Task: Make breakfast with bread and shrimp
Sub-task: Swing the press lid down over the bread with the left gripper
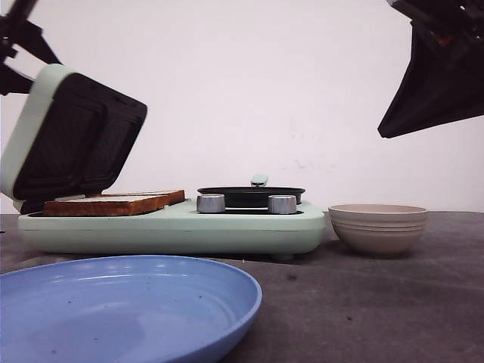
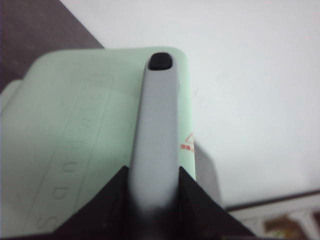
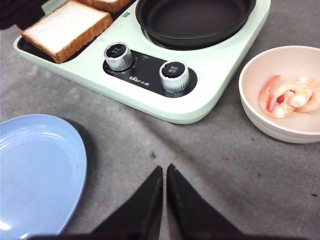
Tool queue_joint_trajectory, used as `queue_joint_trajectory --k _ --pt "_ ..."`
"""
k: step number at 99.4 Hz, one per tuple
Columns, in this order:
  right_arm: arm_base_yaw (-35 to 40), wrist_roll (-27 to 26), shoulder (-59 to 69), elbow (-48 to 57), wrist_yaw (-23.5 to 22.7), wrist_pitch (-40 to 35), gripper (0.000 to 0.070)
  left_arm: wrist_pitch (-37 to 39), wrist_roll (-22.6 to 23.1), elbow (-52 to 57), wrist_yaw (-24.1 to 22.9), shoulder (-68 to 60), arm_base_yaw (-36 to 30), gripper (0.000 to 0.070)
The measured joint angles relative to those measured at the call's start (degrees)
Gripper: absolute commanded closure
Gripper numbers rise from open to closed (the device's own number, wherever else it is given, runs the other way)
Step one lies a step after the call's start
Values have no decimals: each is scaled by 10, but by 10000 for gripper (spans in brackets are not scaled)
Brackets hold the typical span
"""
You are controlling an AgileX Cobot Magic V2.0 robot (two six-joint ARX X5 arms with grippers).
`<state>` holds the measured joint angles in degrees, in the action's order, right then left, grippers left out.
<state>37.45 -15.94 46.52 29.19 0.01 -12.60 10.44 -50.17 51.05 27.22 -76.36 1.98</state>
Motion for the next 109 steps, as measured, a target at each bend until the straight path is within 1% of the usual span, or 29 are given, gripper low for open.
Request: queue_joint_trajectory --k 11,17,60,83,109 --pt "0 0 0 0 0 -1 697 -26 52 2 -30 2 -34 697" --pt "0 0 0 0 0 -2 697 -32 73 3 -43 1 -49 697" --pt "0 0 0 0 0 -6 697 -44 177 9 -103 -43 -142 697" --pt "0 0 0 0 0 -15 697 -43 223 10 -120 -79 -178 697" --pt "0 0 0 0 0 -15 697 -40 257 11 -135 -116 -203 697"
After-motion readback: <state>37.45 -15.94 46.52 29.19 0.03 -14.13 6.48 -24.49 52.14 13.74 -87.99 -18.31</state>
